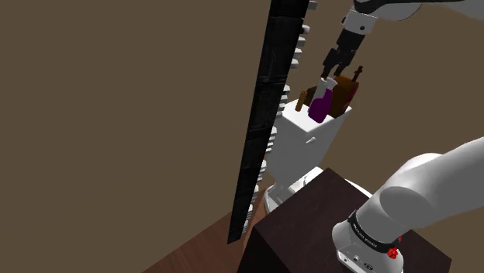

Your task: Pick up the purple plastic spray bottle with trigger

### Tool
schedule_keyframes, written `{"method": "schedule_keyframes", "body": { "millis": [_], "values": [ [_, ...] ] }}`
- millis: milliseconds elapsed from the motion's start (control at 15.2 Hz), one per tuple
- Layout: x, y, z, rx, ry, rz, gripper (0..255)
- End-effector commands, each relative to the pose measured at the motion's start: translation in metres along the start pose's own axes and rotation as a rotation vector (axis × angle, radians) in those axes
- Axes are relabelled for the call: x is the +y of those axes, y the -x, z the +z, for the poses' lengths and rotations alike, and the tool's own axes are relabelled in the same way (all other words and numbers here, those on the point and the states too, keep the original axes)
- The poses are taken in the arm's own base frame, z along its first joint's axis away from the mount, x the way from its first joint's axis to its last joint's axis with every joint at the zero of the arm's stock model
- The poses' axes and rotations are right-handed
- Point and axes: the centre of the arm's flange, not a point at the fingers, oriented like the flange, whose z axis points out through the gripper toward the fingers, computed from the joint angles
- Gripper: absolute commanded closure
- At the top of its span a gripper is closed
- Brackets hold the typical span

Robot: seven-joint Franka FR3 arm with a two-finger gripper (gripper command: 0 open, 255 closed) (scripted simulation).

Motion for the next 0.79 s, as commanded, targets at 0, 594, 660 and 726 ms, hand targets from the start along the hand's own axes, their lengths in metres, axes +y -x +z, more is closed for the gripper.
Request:
{"method": "schedule_keyframes", "body": {
  "millis": [0,594,660,726],
  "values": [
    [0.026,-0.010,0.007,-0.005,0.006,0.002,0],
    [0.133,-0.052,0.031,-0.024,0.027,0.016,0],
    [0.145,-0.056,0.034,-0.026,0.029,0.018,0],
    [0.157,-0.061,0.036,-0.029,0.031,0.019,0]
  ]
}}
